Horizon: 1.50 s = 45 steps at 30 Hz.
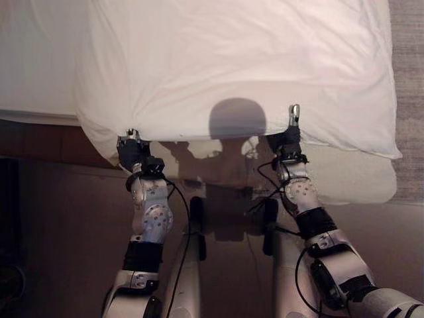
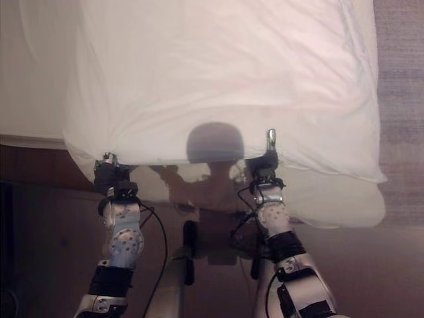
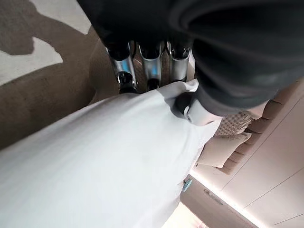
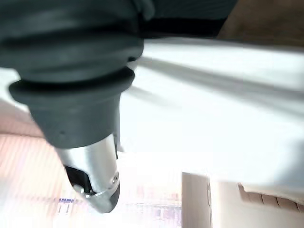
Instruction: Make the bed
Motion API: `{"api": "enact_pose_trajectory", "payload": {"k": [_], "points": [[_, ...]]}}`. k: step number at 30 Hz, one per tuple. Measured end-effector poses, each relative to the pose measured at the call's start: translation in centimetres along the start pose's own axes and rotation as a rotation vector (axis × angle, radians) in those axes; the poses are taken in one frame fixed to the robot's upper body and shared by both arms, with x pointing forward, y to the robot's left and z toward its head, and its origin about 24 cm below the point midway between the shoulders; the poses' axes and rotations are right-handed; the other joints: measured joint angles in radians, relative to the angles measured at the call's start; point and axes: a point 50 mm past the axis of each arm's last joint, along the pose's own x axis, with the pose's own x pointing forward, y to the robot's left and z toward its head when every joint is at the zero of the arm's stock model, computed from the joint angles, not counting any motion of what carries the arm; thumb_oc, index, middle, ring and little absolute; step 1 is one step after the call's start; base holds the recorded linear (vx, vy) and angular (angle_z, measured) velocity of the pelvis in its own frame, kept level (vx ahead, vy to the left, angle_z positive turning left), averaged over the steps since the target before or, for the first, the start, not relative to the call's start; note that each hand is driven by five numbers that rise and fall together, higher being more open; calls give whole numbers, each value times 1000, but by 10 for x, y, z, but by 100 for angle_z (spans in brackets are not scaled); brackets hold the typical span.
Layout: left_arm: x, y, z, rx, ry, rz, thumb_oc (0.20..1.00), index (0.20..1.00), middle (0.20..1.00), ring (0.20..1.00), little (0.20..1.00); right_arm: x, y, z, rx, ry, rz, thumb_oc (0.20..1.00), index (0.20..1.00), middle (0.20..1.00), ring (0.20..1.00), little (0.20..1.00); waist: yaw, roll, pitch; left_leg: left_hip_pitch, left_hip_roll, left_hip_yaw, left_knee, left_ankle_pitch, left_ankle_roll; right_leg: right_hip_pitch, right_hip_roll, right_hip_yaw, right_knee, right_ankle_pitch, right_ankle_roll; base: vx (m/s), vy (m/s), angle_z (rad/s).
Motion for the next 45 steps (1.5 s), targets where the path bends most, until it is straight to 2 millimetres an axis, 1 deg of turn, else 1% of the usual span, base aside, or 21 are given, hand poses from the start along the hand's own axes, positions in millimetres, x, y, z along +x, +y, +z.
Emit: {"api": "enact_pose_trajectory", "payload": {"k": [4, 10, 14, 16, 17, 18, 20, 26, 33, 34, 35, 36, 37, 38, 41, 43, 45], "points": [[2, 3, 4, -2, -16, 24, 200, 200, 200, 200, 200, -1, -3, 7, -22, -6, -11, 1000, 1000, 1000, 1000, 1000, -2, 0, 0, 0, 1, 1, 0, 0, 0, -1, 1, 1, 0, 0, 0, 0, 0, 0], [5, 7, 8, 7, -32, 53, 200, 200, 200, 200, 200, -2, -14, 31, -55, -67, -60, 1000, 1000, 1000, 1000, 1000, -2, 0, 0, 0, 1, 5, 1, 0, 0, -3, 1, 4, 1, 0, 0, 0, 0, 0], [8, 11, 14, 1, -54, 76, 200, 200, 200, 200, 200, -1, -13, 41, -71, -89, -57, 1000, 1000, 1000, 1000, 1000, -3, 0, 0, 0, 2, 10, 1, 0, 0, -7, 2, 8, 3, 0, 0, -3, -3, -3], [8, 11, 16, 26, -71, 78, 200, 200, 200, 200, 200, -1, -13, 44, -63, -108, -62, 1000, 1000, 1000, 1000, 1000, -3, 0, 0, -1, 1, 11, 1, 0, 0, -10, 2, 11, 5, 0, 0, 0, 0, 0], [8, 11, 17, 31, -76, 78, 200, 200, 200, 200, 200, -1, -13, 46, -60, -119, -68, 310, 310, 310, 310, 310, -2, 0, 0, -1, 1, 13, 1, 0, 0, -11, 2, 14, 5, 1, 0, 0, 0, 0], [9, 11, 18, 30, -79, 81, 200, 200, 200, 200, 200, -1, -13, 48, -58, -131, -71, 200, 200, 200, 200, 200, -2, 0, 0, -1, 1, 14, 1, 0, 0, -12, 2, 15, 6, 1, 0, -9, 7, -4], [10, 13, 21, 27, -92, 91, 200, 200, 200, 200, 200, -2, -13, 53, -57, -155, -76, 200, 200, 200, 200, 200, -5, 0, 0, -1, 1, 15, 1, 0, 0, -14, 3, 17, 6, 1, -1, 0, 0, 0], [10, 14, 21, 26, -94, 92, 200, 200, 200, 200, 200, -2, -11, 53, -66, -156, -63, 200, 200, 200, 200, 200, -4, -1, 0, -2, 1, 15, 1, -1, -1, -16, 4, 18, 5, 1, -1, 0, 0, 0], [11, 15, 24, 21, -103, 87, 200, 200, 200, 200, 200, -1, 7, 50, -50, -160, 32, 200, 200, 200, 200, 200, -2, -1, -1, -6, 1, 15, 1, -1, -1, -20, 4, 19, 5, 1, -1, 0, 0, 0], [11, 15, 24, 18, -102, 87, 363, 363, 363, 363, 363, -1, 10, 49, -41, -168, 46, 200, 200, 200, 200, 200, -3, -1, -1, -7, 1, 15, 1, -1, -1, -20, 4, 19, 5, 1, -1, 0, 0, 0], [11, 17, 24, 12, -102, 88, 671, 671, 671, 671, 671, -2, 15, 47, -27, -179, 70, 200, 200, 200, 200, 200, -3, -1, -1, -7, 1, 15, 1, -1, -1, -21, 4, 19, 5, 1, -1, 0, 0, 0], [11, 18, 24, 2, -104, 91, 922, 922, 922, 922, 922, -3, 17, 48, -23, -186, 80, 200, 200, 200, 200, 200, -3, -1, -1, -7, 1, 15, 1, -1, -1, -21, 4, 19, 5, 1, -1, 0, 0, 0], [10, 23, 26, -16, -112, 105, 1000, 1000, 1000, 1000, 1000, -5, 19, 48, -18, -199, 99, 200, 200, 200, 200, 200, -3, -1, -1, -6, 1, 15, 1, -1, -1, -21, 4, 19, 6, 1, -1, 0, 0, 0], [10, 25, 27, -24, -113, 113, 1000, 1000, 1000, 1000, 1000, -5, 20, 48, -15, -203, 108, 200, 200, 200, 200, 200, -3, -1, -1, -6, 1, 15, 1, -1, -1, -21, 4, 19, 6, 1, -1, 0, 0, 0], [7, 42, 29, -61, -111, 164, 1000, 1000, 1000, 1000, 1000, -10, 24, 48, -2, -221, 141, 200, 200, 200, 200, 200, -2, -2, -1, -6, 1, 16, 2, -1, -1, -21, 4, 20, 6, 1, -1, 0, 0, 0], [3, 59, 24, -133, -95, 222, 1000, 1000, 1000, 1000, 1000, -18, 30, 49, 14, -249, 183, 200, 200, 200, 200, 200, -1, -3, -2, -3, 0, 18, 2, -1, -1, -20, 4, 22, 7, 1, -1, 0, 0, 0], [1, 72, 20, -168, -75, 267, 1000, 1000, 1000, 1000, 1000, -20, 33, 47, 22, -252, 204, 200, 200, 200, 200, 200, -1, -3, -2, -1, 0, 19, 3, -1, -1, -17, 4, 23, 7, 1, 0, 0, 0, 0]]}}
